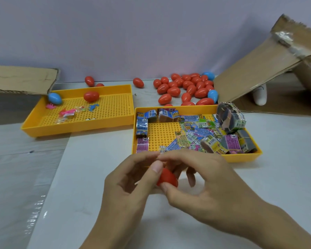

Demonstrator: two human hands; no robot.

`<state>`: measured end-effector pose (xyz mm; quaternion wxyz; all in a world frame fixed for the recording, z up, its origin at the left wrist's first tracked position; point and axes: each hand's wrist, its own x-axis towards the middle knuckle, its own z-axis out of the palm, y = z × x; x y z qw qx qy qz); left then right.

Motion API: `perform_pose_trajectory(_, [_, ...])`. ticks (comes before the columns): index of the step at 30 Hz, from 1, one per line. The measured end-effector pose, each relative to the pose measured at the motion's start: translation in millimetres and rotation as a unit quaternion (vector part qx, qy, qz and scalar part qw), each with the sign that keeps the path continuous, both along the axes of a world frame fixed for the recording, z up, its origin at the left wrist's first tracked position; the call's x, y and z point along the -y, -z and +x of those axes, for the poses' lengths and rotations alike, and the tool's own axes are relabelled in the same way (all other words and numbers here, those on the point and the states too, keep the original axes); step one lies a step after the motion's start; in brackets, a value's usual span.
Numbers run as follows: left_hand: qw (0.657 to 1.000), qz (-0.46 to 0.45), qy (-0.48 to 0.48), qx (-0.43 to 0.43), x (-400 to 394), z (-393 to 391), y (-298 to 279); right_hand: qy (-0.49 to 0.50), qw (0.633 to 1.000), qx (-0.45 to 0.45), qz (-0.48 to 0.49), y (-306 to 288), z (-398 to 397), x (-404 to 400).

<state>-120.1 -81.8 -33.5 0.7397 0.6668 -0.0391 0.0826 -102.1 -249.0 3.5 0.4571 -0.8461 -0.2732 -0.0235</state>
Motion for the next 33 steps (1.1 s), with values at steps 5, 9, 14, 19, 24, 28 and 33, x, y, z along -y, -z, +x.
perform_pose_trajectory(5, [1.000,-0.010,-0.028,-0.008,0.1,-3.0,-0.9,0.038,0.996,-0.037,0.073,5.1,-6.9,-2.0])
perform_pose_trajectory(9, [0.998,-0.046,-0.029,-0.033,0.6,-2.6,-3.1,0.059,0.989,-0.067,0.121,12.1,-14.4,-4.5])
perform_pose_trajectory(14, [0.998,-0.056,-0.013,-0.032,-0.1,-4.1,-4.5,0.080,0.974,-0.116,0.176,13.0,-15.4,-1.8])
perform_pose_trajectory(19, [0.999,-0.038,-0.016,-0.024,-0.2,-7.5,-3.3,0.058,0.959,-0.165,0.224,11.2,-16.1,-1.2])
perform_pose_trajectory(24, [0.999,-0.035,-0.018,-0.016,0.5,-9.5,-4.5,0.055,0.947,-0.194,0.249,11.7,-15.4,1.0])
perform_pose_trajectory(28, [0.998,-0.051,-0.017,-0.016,0.8,-9.7,-3.8,0.060,0.946,-0.199,0.250,12.7,-14.1,3.2])
perform_pose_trajectory(33, [0.998,-0.058,-0.005,-0.016,0.5,-10.1,-3.4,0.049,0.951,-0.189,0.239,12.4,-12.0,6.8])
